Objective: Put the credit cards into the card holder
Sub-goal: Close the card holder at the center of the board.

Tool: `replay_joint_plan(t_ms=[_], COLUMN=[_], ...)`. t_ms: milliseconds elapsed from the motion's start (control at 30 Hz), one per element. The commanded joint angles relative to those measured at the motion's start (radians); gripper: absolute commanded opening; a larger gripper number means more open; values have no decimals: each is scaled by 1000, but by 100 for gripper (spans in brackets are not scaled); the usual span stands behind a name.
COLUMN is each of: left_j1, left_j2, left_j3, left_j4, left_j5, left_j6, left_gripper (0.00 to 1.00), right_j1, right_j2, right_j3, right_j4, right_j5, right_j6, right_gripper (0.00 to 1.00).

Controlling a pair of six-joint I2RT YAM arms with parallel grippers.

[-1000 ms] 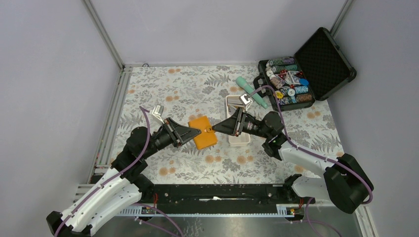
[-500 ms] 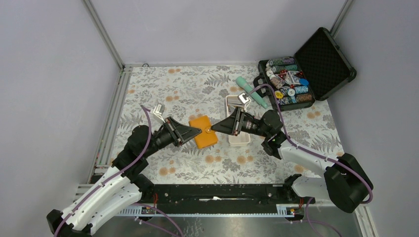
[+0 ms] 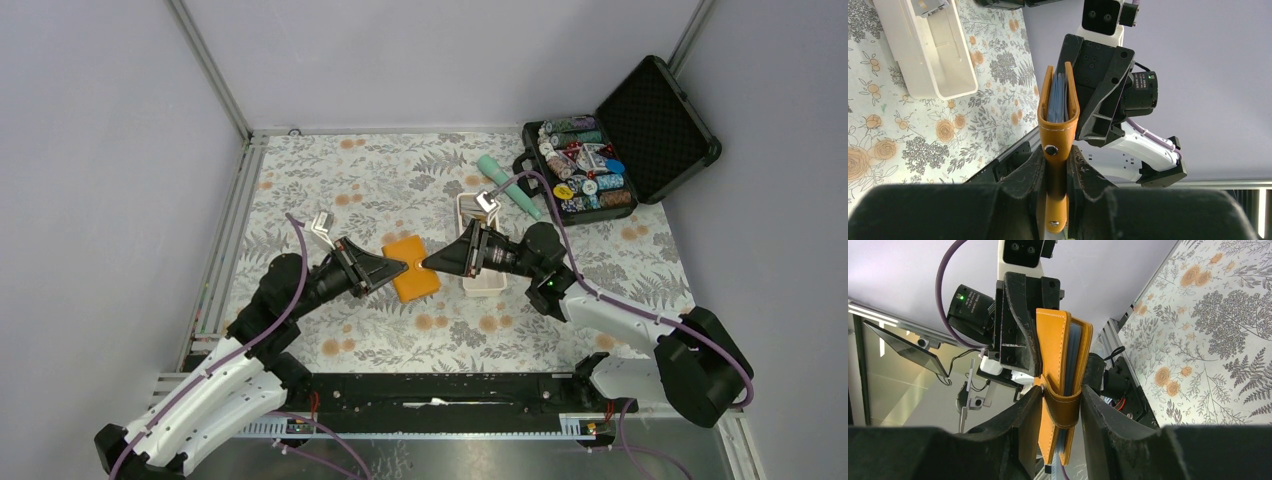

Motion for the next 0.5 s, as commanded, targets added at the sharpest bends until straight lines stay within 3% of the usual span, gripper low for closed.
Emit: replay_joint_plan(t_ms=[0,367,467], left_j1=[-7,-10,-11], left_j2=[1,-11,-22], left_j3=[56,31,17], left_j4=[56,135,153], left_j5=[-11,5,-2], left_j6=[8,-1,-3], left_gripper=[0,0,0], right_j1=[18,29,29], right_j2=[10,37,43], right_j3=[48,39,33], right_j4=[18,53,63], right_j5=[12,17,17], right_j6=[-26,-15,-17], right_gripper=[41,39,46])
